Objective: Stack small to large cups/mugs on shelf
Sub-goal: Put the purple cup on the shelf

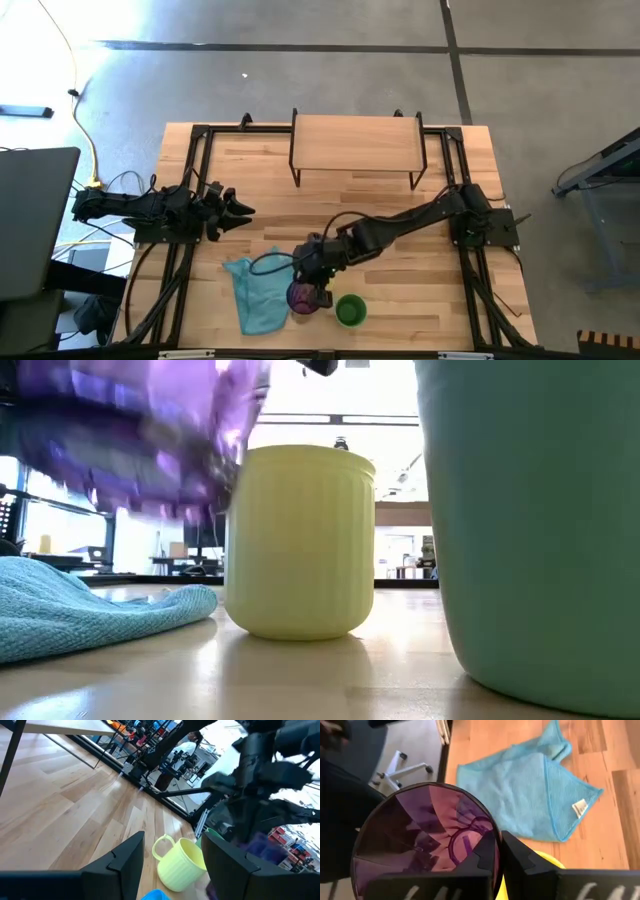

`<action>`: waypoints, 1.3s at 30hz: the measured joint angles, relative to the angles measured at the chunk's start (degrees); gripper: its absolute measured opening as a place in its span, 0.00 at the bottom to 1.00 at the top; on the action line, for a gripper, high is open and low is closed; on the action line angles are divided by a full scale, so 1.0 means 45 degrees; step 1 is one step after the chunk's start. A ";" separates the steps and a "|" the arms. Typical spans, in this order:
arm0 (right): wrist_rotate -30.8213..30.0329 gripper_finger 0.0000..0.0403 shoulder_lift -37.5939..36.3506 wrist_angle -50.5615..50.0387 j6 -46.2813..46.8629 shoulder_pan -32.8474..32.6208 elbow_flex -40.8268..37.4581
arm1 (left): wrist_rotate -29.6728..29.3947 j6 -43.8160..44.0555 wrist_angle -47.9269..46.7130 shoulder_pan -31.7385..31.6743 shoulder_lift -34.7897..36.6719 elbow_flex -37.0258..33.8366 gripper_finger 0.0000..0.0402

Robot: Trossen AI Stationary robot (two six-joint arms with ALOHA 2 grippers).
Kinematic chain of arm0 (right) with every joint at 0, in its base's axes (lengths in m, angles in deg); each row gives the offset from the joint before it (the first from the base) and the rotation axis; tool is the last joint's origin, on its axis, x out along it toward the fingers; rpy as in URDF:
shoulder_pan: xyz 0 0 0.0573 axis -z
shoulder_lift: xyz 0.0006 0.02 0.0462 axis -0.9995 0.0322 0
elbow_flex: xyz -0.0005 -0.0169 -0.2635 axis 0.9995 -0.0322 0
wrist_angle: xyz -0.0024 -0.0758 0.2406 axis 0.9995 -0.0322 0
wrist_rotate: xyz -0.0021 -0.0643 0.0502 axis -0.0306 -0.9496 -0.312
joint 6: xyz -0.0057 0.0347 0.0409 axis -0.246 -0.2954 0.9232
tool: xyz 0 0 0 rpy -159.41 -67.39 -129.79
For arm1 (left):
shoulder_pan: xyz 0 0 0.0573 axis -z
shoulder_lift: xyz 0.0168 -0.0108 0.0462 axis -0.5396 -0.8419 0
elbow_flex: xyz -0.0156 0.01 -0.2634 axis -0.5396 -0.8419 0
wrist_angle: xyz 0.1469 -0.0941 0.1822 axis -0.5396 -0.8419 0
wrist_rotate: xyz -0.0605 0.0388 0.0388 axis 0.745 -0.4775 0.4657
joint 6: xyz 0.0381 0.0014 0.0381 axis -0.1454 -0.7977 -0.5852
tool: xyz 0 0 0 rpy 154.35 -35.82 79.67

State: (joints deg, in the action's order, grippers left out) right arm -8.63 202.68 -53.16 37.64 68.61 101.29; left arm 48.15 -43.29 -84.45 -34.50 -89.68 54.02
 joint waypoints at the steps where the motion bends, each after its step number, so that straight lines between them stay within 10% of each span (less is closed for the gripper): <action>1: 0.0072 0.00 0.0000 -0.0169 -0.0054 0.0052 0.0250 | 0.0000 0.0000 0.0000 0.0000 0.0000 0.0000 0.46; 21: -0.0163 0.00 -0.0054 -0.6488 -0.1927 0.1916 0.5877 | -0.0010 0.0102 0.0002 0.0000 0.0000 0.0000 0.46; 39: -0.1144 0.00 -0.0889 -0.7834 -0.3834 0.5959 0.5840 | -0.0384 0.0524 0.0058 -0.0005 0.0005 0.0000 0.46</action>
State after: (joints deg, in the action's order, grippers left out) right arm -13.78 198.68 -88.41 20.39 95.42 127.57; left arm 46.42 -40.94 -84.19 -34.53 -89.66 54.02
